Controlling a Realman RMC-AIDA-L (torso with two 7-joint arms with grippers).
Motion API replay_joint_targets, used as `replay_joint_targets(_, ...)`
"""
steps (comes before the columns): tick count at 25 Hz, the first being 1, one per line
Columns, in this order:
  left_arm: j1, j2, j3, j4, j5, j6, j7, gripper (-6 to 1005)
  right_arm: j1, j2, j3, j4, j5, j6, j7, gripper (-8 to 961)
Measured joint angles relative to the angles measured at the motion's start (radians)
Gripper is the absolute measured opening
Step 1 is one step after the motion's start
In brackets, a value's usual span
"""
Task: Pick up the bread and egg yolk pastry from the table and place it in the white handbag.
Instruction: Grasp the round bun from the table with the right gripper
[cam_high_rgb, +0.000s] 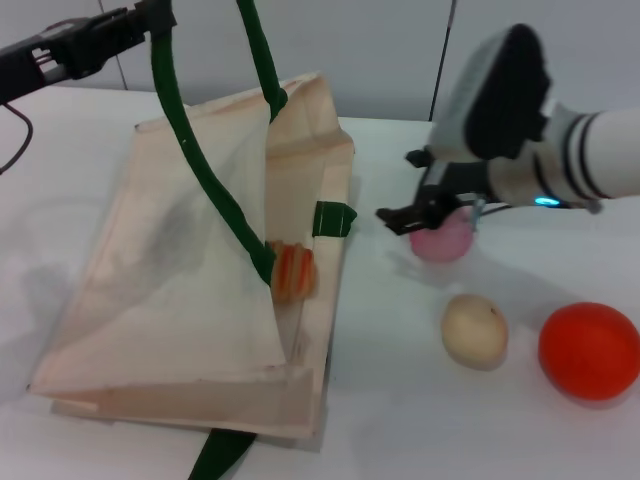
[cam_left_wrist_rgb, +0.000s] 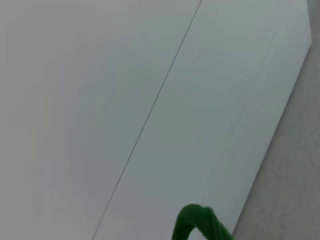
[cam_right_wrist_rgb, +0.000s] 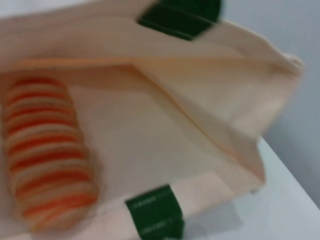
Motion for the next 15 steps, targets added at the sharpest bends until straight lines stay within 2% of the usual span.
replay_joint_targets(7,0.011,0.005,0.000,0.000,0.002,0.000,0.000,133,-0.129,0.000,0.150,-0.212,-0.072,0.225,-0.001,864)
replay_joint_targets(10,0.017,0.007,0.000,0.000,0.002,0.000,0.000,133,-0.154,-0.001,0.230,-0.268,-0.077,0.372,-0.001,861)
replay_joint_targets(15,0.019,0.008,0.000,0.000,0.001,0.000,0.000,133,-0.165,0.003,0.323,-0.283,-0.134,0.560,-0.001,857)
